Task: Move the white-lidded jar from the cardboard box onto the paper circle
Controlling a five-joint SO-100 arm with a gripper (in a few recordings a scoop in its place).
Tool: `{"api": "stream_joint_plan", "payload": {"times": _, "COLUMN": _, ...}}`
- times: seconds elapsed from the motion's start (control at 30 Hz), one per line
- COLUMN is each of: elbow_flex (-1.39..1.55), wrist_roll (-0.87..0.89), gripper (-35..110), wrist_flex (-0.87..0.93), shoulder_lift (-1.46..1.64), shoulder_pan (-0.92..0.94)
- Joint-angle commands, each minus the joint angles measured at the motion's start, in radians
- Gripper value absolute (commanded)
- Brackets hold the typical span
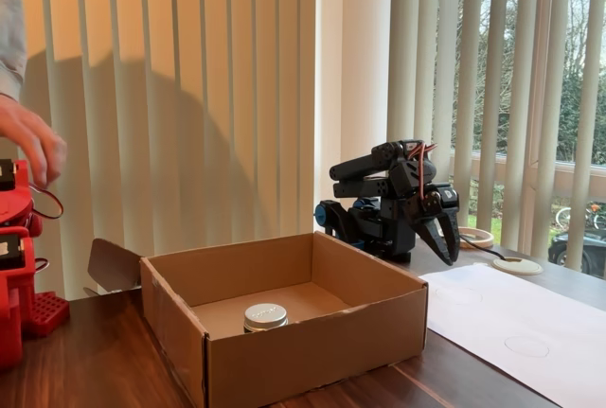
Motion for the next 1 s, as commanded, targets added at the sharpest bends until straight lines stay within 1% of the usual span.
{"api": "stream_joint_plan", "payload": {"times": 0.0, "elbow_flex": -0.017, "wrist_roll": -0.014, "gripper": 0, "wrist_flex": 0.037, "shoulder_lift": 0.063, "shoulder_pan": -0.011}}
{"api": "stream_joint_plan", "payload": {"times": 0.37, "elbow_flex": -0.015, "wrist_roll": -0.018, "gripper": 1, "wrist_flex": 0.037, "shoulder_lift": 0.064, "shoulder_pan": -0.011}}
{"api": "stream_joint_plan", "payload": {"times": 0.43, "elbow_flex": -0.015, "wrist_roll": -0.02, "gripper": 10, "wrist_flex": 0.035, "shoulder_lift": 0.064, "shoulder_pan": -0.014}}
{"api": "stream_joint_plan", "payload": {"times": 0.53, "elbow_flex": -0.015, "wrist_roll": -0.017, "gripper": 29, "wrist_flex": 0.035, "shoulder_lift": 0.064, "shoulder_pan": -0.012}}
{"api": "stream_joint_plan", "payload": {"times": 0.57, "elbow_flex": -0.015, "wrist_roll": -0.018, "gripper": 32, "wrist_flex": 0.035, "shoulder_lift": 0.064, "shoulder_pan": -0.012}}
{"api": "stream_joint_plan", "payload": {"times": 0.67, "elbow_flex": -0.012, "wrist_roll": -0.051, "gripper": 33, "wrist_flex": 0.017, "shoulder_lift": 0.064, "shoulder_pan": -0.014}}
{"api": "stream_joint_plan", "payload": {"times": 0.8, "elbow_flex": -0.015, "wrist_roll": -0.138, "gripper": 35, "wrist_flex": -0.067, "shoulder_lift": 0.061, "shoulder_pan": 0.021}}
{"api": "stream_joint_plan", "payload": {"times": 0.97, "elbow_flex": -0.135, "wrist_roll": -0.25, "gripper": 35, "wrist_flex": -0.169, "shoulder_lift": -0.025, "shoulder_pan": 0.054}}
